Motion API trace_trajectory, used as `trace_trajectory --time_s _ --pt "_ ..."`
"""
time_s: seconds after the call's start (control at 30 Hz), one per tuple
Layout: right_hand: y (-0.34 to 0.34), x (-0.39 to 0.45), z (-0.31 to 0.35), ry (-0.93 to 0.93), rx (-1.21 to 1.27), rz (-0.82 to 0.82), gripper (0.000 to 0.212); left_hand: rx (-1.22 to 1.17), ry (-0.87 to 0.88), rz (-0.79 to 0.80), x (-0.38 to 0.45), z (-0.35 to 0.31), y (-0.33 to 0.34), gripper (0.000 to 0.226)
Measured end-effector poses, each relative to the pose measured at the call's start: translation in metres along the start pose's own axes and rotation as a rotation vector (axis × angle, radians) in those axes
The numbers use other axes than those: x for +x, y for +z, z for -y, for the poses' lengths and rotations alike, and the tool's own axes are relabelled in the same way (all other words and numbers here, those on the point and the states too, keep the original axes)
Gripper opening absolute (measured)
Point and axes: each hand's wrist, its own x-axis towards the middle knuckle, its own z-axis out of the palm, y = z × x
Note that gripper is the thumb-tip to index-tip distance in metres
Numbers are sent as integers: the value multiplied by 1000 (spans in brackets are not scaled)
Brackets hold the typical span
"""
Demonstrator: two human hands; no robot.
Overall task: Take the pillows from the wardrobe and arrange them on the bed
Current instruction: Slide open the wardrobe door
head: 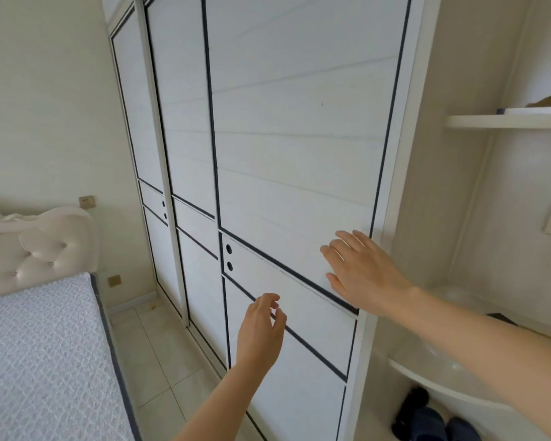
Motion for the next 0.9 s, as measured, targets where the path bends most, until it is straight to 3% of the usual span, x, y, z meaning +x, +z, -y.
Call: trace_trajectory --time_s 0.3,0.47,0.9 --pt "20 81 -57 -2 -197 -11 58 -130 1 -33 106 -29 42 44" --pt "35 90 -67 -5 -359 44 66 -101 102 83 131 -46 66 60" --pt "57 93 -71 -32 -735 160 75 -321 93 -16 147 -89 120 53"
